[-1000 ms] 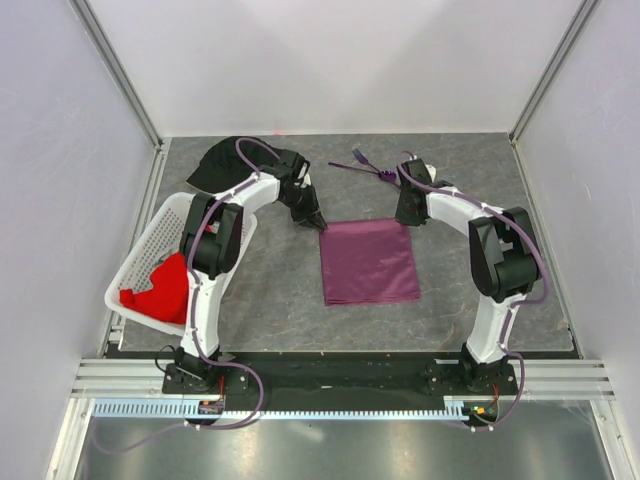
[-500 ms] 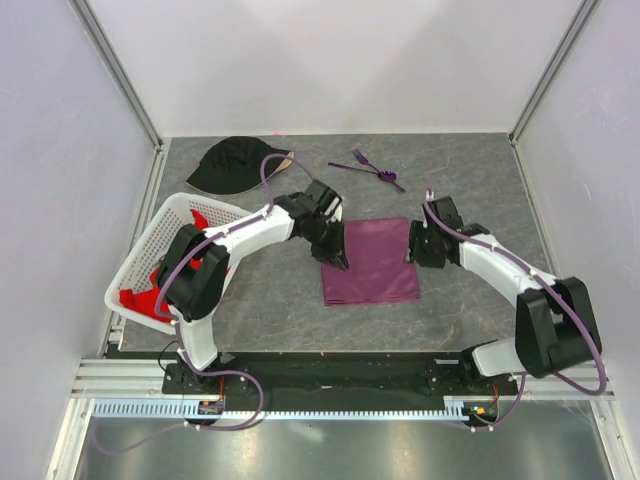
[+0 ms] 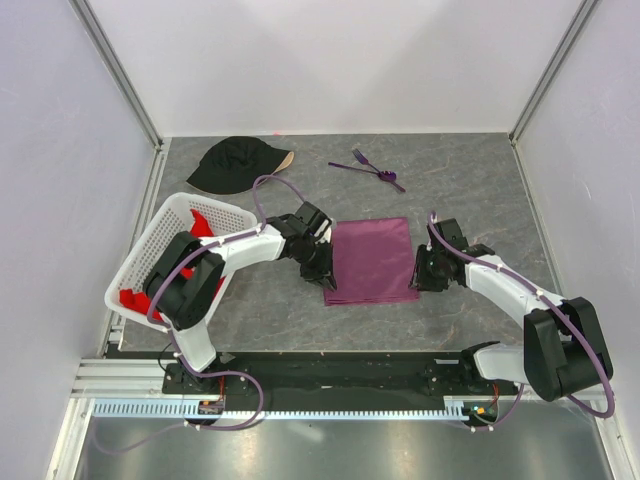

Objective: Fold the napkin into a case and place the utensils inside
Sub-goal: Pick up the top corner of the square-folded napkin from the center of the board, then fold the top corner of the square-folded napkin at the center of the board.

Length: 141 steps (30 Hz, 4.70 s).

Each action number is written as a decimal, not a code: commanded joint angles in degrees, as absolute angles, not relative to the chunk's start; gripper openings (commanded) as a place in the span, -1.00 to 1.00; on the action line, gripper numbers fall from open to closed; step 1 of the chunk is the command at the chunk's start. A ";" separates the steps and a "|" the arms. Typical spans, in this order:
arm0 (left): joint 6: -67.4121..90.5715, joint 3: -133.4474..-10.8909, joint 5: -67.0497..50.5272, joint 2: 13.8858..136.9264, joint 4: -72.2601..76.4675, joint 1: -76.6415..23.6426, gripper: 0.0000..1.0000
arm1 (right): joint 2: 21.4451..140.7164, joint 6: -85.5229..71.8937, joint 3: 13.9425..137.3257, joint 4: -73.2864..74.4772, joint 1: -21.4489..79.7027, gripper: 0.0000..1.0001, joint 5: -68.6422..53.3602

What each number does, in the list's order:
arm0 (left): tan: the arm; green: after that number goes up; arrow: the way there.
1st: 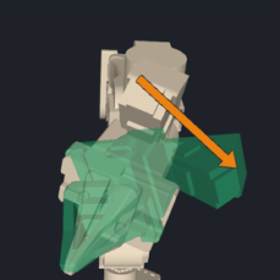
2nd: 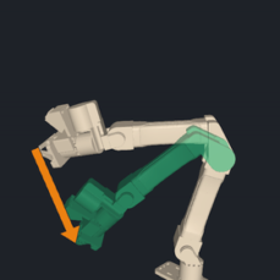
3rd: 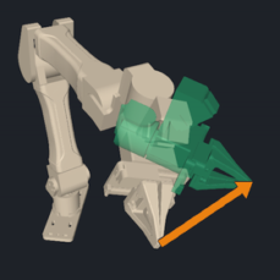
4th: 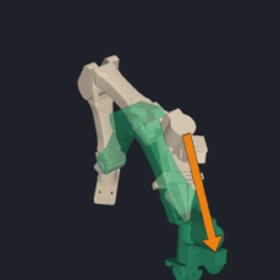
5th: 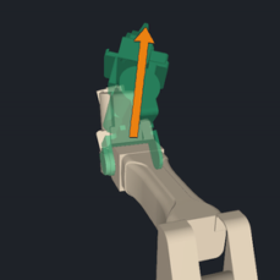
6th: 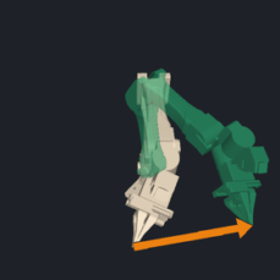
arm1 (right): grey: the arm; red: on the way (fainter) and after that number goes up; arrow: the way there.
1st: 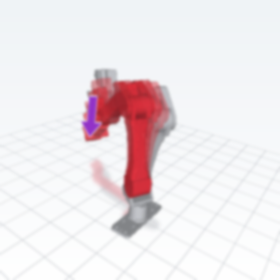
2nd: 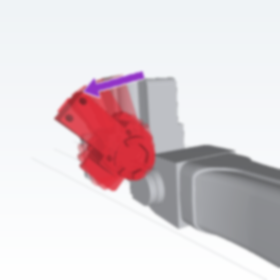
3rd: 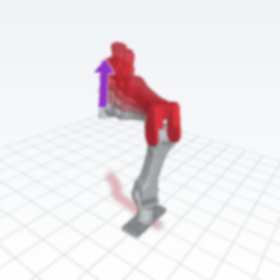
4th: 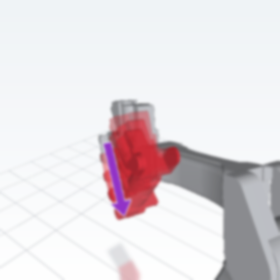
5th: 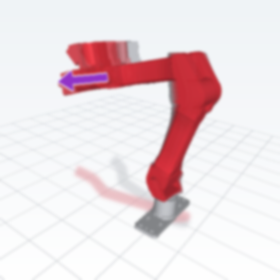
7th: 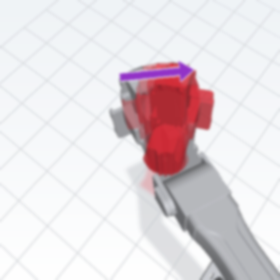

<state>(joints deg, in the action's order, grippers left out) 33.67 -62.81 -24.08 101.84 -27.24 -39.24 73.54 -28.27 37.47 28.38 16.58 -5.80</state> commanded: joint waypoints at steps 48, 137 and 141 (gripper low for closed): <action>34.89 -59.68 -24.26 99.41 -23.29 -39.55 -0.78 | 73.83 -28.74 37.00 28.30 16.26 -0.44 -2.90; 37.35 -49.75 -23.20 99.49 -17.23 -39.37 -0.82 | 110.99 -34.01 76.71 14.41 26.72 -1.00 -18.98; 37.53 -49.40 -22.94 99.23 -17.05 -39.37 -0.82 | 113.64 -34.37 79.10 14.33 26.81 -1.00 -19.25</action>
<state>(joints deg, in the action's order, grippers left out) 36.71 -51.16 -25.61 99.68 -16.82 -39.24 111.61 -33.43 75.07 15.90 26.57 -18.15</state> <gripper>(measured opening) 0.089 0.007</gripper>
